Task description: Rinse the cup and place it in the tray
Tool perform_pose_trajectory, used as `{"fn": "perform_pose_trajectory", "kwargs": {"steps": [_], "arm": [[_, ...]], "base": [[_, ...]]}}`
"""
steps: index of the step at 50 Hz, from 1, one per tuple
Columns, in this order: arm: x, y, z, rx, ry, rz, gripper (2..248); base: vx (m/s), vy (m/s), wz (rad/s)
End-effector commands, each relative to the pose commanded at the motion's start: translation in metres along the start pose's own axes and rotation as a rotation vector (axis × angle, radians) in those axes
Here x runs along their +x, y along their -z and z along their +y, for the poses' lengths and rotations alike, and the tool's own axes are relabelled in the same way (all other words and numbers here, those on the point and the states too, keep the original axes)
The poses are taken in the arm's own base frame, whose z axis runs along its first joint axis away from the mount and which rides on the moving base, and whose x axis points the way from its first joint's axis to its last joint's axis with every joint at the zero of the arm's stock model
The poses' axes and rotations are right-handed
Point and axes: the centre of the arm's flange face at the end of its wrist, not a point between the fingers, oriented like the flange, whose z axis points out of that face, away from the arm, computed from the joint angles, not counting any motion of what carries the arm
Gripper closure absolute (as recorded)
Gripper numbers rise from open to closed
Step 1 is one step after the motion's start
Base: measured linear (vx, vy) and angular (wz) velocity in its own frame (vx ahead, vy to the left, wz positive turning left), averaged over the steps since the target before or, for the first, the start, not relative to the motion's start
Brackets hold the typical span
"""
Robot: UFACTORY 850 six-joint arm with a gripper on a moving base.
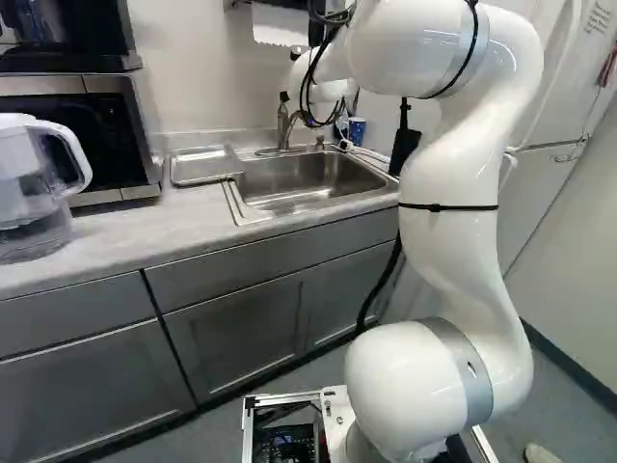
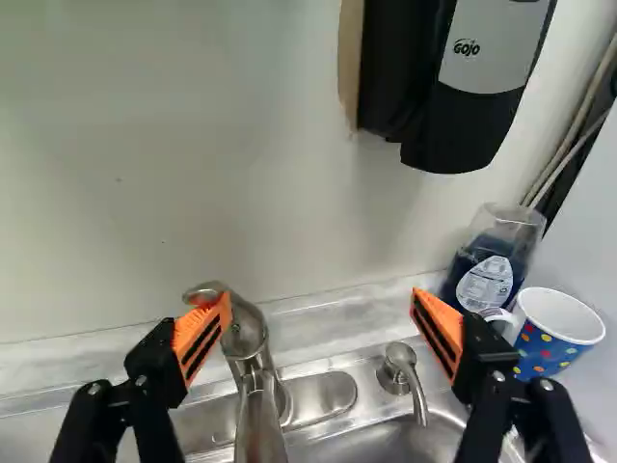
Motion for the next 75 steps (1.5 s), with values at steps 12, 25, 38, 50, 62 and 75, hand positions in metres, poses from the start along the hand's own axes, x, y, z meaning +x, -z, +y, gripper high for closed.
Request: {"fn": "perform_pose_trajectory", "kwargs": {"steps": [12, 25, 38, 50, 62, 75], "arm": [[0.002, -0.002, 0.0, 0.0, 0.0, 0.027, 3], [0.003, 0.001, 0.0, 0.0, 0.0, 0.028, 3], [0.001, 0.023, -0.002, 0.002, 0.0, 0.016, 3], [0.0, 0.047, -0.003, 0.005, 0.001, 0.005, 3], [-0.003, 0.071, -0.005, 0.008, 0.001, -0.005, 3], [-0.006, 0.098, -0.007, 0.011, 0.002, -0.018, 3]], "base": [[0.0, 0.0, 0.0], [0.0, 0.0, 0.0], [0.0, 0.0, 0.0], [0.0, 0.0, 0.0], [0.0, 0.0, 0.0], [0.0, 0.0, 0.0]]}}
